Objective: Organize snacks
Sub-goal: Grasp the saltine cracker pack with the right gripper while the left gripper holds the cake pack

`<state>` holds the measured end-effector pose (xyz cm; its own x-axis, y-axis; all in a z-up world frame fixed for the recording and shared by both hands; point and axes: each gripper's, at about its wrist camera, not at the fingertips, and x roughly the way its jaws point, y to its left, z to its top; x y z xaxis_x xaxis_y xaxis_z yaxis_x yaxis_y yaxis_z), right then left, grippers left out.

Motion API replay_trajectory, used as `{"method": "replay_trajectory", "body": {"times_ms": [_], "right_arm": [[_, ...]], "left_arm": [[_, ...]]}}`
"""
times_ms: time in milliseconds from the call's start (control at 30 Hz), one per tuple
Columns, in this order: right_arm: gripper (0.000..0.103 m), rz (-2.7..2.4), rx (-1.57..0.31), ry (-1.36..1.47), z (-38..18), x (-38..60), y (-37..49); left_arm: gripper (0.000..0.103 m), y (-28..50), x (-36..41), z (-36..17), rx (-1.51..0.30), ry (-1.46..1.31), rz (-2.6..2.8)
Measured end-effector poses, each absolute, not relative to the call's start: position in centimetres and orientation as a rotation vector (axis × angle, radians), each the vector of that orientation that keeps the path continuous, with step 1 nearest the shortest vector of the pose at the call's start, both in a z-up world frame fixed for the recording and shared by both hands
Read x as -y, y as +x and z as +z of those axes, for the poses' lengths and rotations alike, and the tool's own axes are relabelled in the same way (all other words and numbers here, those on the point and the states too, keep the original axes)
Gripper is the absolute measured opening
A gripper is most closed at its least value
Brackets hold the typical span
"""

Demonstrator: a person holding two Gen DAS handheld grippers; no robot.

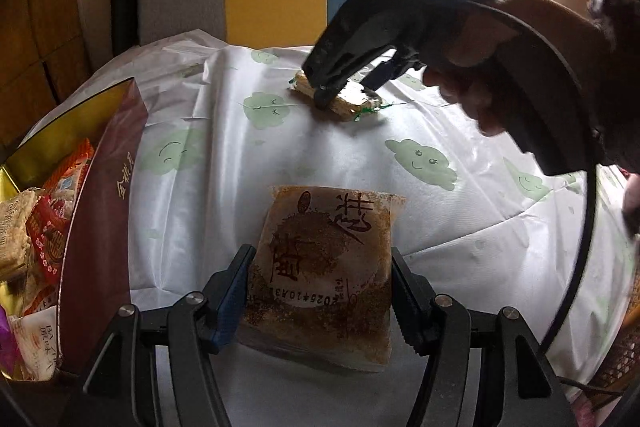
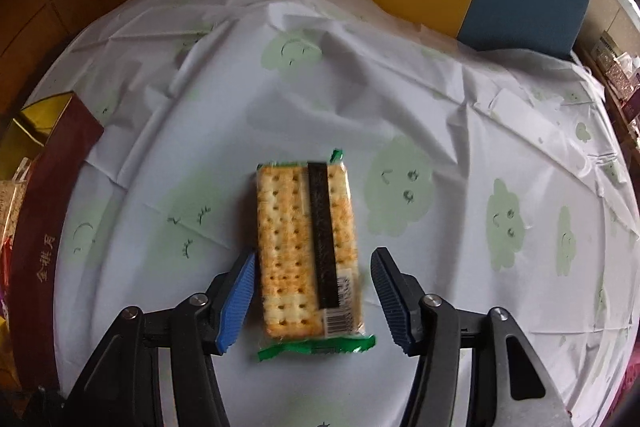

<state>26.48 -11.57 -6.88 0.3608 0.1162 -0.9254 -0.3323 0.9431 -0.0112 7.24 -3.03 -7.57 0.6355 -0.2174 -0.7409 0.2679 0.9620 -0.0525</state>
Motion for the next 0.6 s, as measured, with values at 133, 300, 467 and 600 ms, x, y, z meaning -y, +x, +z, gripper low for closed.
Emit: {"method": "replay_trajectory", "body": {"times_ms": [133, 300, 467, 600], "right_arm": [[0.049, 0.305, -1.168, -0.256, -6.3, 12.0, 24.5], [0.049, 0.352, -1.163, -0.248, -4.2, 14.8, 20.3], [0.049, 0.314, -1.213, -0.241, -5.0, 18.6, 17.2], [0.05, 0.286, -1.258, -0.152, -6.8, 21.3, 16.0]], "left_arm": [[0.065, 7.2, 3.1, -7.6, -0.833, 0.069, -0.274], [0.065, 7.2, 3.0, -7.6, -0.832, 0.063, -0.274], [0.065, 7.3, 3.1, -7.6, -0.833, 0.067, -0.272], [0.065, 7.3, 3.2, -7.6, -0.836, 0.076, -0.266]]}}
